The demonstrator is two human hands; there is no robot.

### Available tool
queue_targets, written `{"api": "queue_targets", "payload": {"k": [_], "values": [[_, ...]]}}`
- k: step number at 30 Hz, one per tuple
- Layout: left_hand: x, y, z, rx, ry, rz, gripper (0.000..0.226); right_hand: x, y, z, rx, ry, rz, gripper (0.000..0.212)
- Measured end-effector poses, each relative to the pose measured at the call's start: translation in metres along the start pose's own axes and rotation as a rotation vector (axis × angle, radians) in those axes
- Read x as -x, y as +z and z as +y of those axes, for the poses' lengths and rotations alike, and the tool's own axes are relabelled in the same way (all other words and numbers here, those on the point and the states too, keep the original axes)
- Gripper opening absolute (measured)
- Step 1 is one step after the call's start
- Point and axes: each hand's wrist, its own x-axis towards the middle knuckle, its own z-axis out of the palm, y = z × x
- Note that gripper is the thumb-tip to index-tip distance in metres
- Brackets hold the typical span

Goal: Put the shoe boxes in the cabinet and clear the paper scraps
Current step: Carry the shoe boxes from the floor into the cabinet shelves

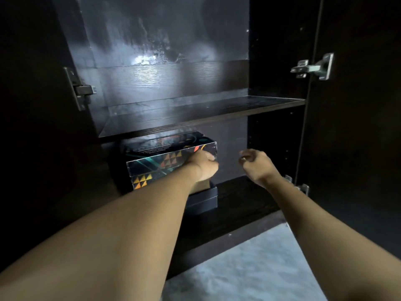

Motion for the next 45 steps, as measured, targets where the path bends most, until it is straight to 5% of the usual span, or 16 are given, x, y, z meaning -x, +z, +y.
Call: {"api": "queue_targets", "payload": {"k": [8,18,25,33,40,45], "values": [[0.020,0.033,0.077,0.034,0.308,-0.169,0.025,0.068,-0.129,0.029,0.254,0.119,0.177,0.030],[0.099,0.128,0.206,0.341,0.633,-0.420,0.022,0.206,-0.237,0.053,0.298,0.359,0.647,0.026],[0.217,0.193,0.289,0.634,0.596,-0.771,0.016,0.349,-0.304,0.052,0.425,0.547,0.824,0.032],[0.382,0.258,0.343,0.527,0.575,-1.209,0.012,0.525,-0.369,0.095,0.562,0.954,0.960,0.034],[0.488,0.331,0.330,0.327,0.618,-1.330,0.053,0.622,-0.410,0.145,0.643,1.409,0.993,0.056],[0.524,0.352,0.330,0.310,0.553,-1.449,0.083,0.654,-0.427,0.171,0.411,1.439,0.992,0.080]]}}
